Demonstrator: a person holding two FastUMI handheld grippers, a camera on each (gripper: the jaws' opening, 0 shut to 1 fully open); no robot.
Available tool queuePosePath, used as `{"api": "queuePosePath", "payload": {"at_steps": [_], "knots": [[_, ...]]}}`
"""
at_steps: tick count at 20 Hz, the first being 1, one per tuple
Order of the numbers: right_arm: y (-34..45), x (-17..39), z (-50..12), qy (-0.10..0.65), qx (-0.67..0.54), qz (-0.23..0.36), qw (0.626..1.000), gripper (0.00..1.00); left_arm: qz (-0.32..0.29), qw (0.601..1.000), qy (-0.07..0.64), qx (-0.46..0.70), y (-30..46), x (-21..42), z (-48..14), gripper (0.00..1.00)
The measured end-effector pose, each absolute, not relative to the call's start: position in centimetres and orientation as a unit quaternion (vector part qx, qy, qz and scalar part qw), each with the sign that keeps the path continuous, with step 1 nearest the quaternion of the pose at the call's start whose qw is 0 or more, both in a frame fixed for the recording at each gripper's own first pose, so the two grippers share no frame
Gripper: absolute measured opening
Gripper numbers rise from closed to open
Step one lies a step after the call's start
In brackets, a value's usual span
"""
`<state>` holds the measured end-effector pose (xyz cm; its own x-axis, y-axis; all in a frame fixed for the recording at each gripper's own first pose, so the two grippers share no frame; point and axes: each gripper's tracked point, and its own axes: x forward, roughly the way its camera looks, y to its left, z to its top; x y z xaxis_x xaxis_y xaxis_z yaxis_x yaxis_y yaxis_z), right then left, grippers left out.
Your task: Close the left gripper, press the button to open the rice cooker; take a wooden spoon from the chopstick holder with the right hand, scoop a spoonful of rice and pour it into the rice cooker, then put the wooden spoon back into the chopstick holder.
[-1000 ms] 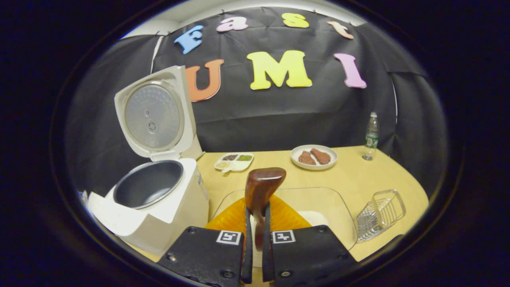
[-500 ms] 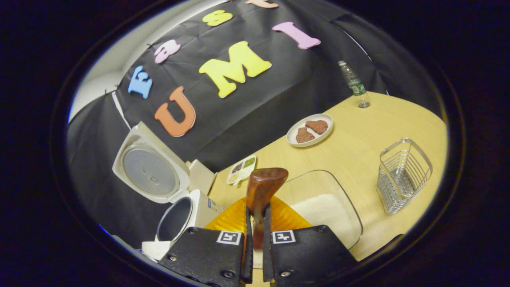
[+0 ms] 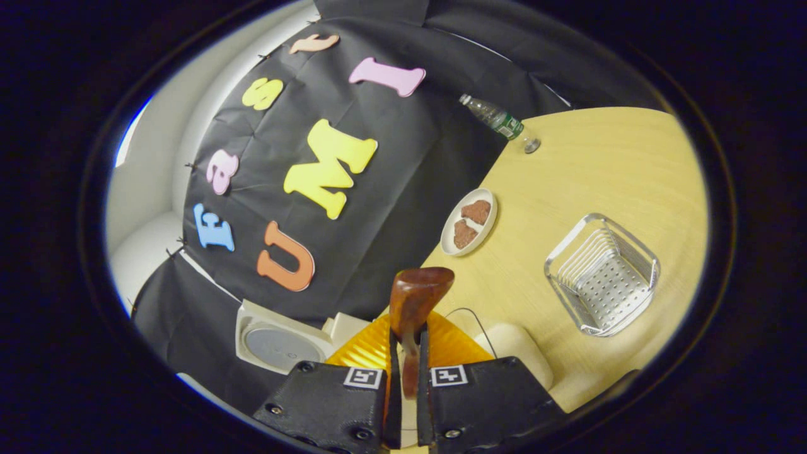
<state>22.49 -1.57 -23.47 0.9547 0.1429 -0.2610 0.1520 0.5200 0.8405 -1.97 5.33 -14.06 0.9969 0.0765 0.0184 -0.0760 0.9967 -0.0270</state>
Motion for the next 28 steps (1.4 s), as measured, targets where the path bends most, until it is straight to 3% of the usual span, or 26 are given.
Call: {"api": "queuePosePath", "payload": {"at_steps": [15,28], "knots": [[9.2,25.8,-11.4,0.129,0.462,0.07,0.875,0.14,0.063,0.998,-0.003,0.002,7.3,-2.2,-14.3,0.94],[21.5,30.3,-11.2,0.151,0.276,0.106,0.943,0.14,0.091,0.996,0.005,-0.019,10.7,-2.8,-14.8,0.94]]}}
